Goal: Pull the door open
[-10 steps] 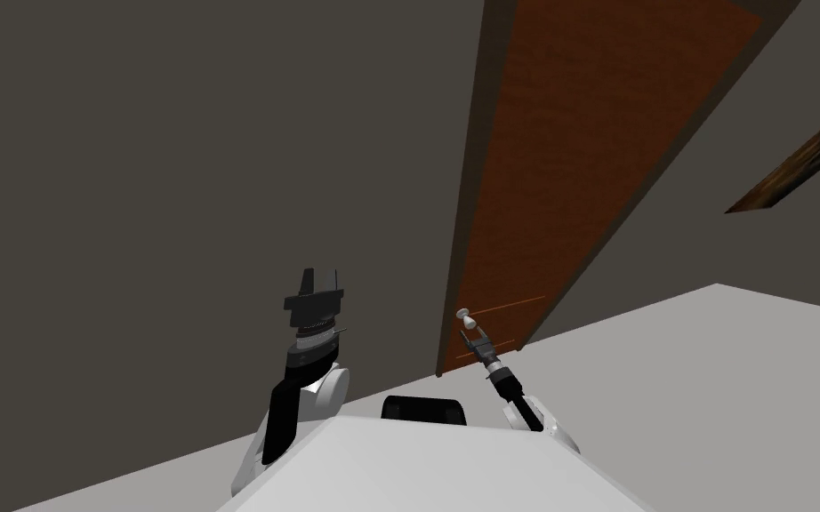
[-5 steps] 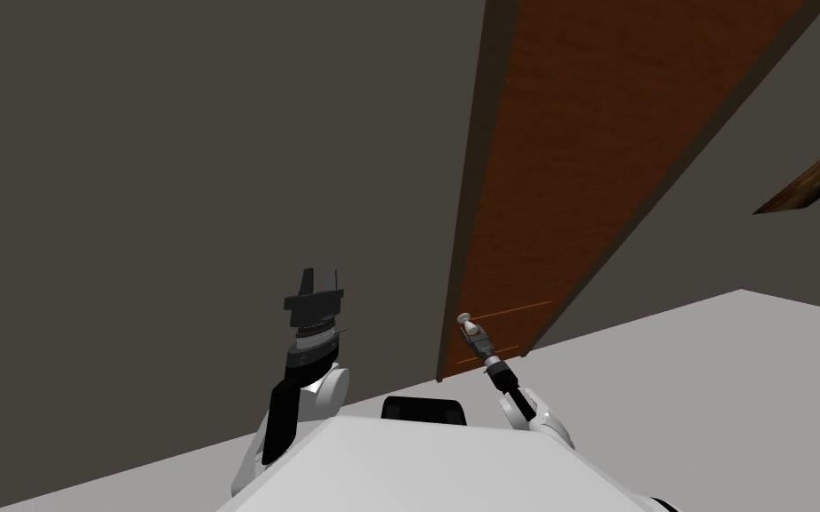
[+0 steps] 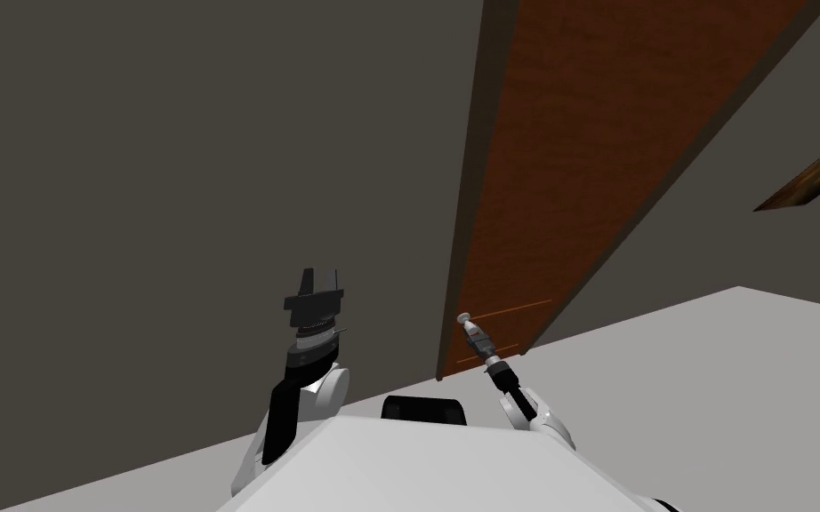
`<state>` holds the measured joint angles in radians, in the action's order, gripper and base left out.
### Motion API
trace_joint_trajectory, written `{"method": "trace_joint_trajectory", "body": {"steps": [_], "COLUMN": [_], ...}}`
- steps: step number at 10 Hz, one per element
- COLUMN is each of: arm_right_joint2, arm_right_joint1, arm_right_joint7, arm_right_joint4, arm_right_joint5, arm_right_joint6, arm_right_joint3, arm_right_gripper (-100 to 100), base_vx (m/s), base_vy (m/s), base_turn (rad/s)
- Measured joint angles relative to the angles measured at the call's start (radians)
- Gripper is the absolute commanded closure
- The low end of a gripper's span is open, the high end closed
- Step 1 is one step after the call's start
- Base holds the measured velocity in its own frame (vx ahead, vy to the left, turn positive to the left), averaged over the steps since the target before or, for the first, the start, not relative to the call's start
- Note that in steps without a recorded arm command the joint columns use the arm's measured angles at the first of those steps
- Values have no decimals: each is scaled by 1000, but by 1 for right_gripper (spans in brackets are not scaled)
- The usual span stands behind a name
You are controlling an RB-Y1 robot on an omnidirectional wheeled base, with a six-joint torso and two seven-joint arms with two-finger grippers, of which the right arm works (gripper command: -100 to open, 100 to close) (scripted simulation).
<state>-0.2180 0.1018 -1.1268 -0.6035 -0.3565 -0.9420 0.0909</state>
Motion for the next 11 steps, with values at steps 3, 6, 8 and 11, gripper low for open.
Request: {"method": "trace_joint_trajectory", "body": {"steps": [3, 6, 8, 11], "arm_right_joint2": [-5, -10, -13, -19], "arm_right_joint1": [0, -1, 1, -8], "arm_right_joint7": [30, 87, 124, 203], "arm_right_joint4": [0, -6, -1, -19], "arm_right_joint5": [14, 35, 51, 79], "arm_right_joint6": [2, 7, 4, 13], "arm_right_joint3": [0, -4, -4, -10], "arm_right_gripper": [100, 100, 100, 100], "base_vx": [-30, -38, -36, -46], "base_vy": [-11, -12, -13, -17], "base_turn": [78, 71, 79, 88]}}
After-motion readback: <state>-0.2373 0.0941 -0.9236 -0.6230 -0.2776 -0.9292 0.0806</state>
